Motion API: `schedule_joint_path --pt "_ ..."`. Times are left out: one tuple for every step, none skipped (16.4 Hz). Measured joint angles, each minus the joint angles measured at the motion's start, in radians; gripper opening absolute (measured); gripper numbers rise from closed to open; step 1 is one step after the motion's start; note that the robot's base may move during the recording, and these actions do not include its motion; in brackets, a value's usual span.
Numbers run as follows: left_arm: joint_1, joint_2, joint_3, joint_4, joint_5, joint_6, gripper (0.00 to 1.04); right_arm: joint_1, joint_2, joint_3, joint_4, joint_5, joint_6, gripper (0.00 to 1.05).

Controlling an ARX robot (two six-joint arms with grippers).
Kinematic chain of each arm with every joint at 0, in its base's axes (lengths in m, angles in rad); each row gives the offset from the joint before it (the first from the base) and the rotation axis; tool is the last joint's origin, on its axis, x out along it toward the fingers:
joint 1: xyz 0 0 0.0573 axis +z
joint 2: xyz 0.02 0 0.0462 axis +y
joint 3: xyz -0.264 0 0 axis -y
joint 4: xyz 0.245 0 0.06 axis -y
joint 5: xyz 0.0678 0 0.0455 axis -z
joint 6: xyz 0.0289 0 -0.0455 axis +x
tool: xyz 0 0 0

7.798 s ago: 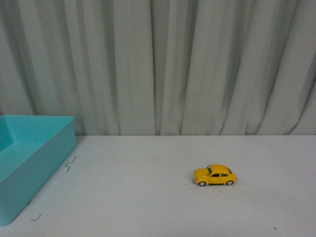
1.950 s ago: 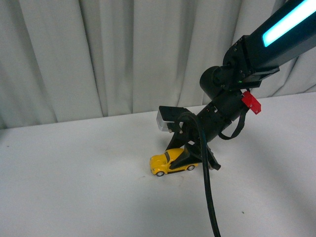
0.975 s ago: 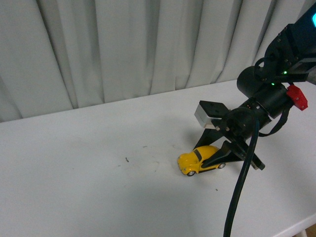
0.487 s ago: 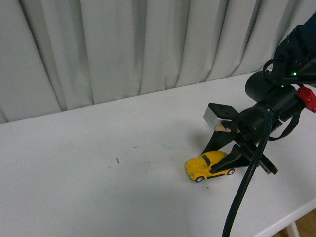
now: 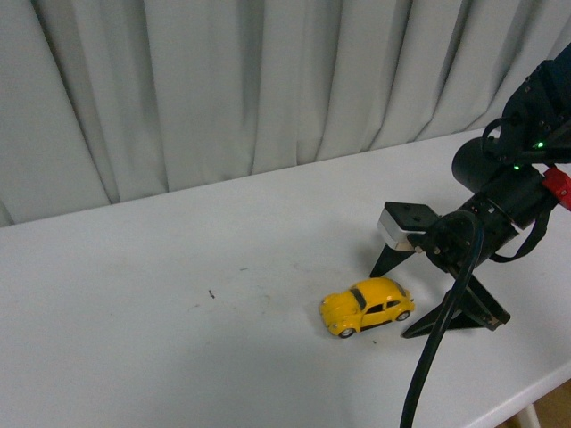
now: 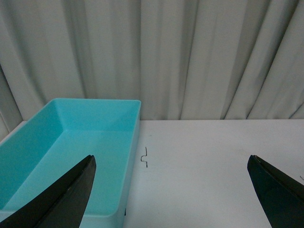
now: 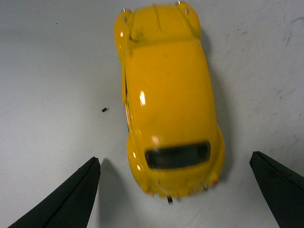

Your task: Wind up and store yellow beetle toy

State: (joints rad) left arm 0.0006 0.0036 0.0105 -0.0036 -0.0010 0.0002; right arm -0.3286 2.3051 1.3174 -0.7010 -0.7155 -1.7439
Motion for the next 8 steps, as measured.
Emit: schedule_joint_path --pt "0.0 0.0 0.0 0.0 0.0 0.0 0.98 0.0 0.0 -0.003 0.01 -0.002 0.0 0.98" --pt "0.0 0.0 0.0 0.0 0.0 0.0 0.98 0.0 0.0 -0.005 0.014 -0.003 0.0 0.98" --pt "0.0 0.0 0.0 0.0 0.0 0.0 0.98 0.0 0.0 -0.006 0.018 -0.004 0.0 0.98" --pt "0.0 0.0 0.0 0.0 0.0 0.0 0.98 0.0 0.0 -0.006 0.019 -0.005 0.0 0.98" --pt "0.0 0.0 0.0 0.0 0.0 0.0 0.98 0.0 0.0 -0.006 0.021 -0.005 0.0 0.98" --pt "0.0 0.0 0.0 0.0 0.0 0.0 0.98 0.0 0.0 -0.006 0.023 -0.005 0.0 0.98" --pt "0.0 0.0 0.0 0.0 0.0 0.0 0.98 0.0 0.0 -0.006 0.023 -0.005 0.0 0.98" --pt "0.0 0.0 0.0 0.0 0.0 0.0 0.98 0.0 0.0 -0.006 0.024 -0.005 0.0 0.98"
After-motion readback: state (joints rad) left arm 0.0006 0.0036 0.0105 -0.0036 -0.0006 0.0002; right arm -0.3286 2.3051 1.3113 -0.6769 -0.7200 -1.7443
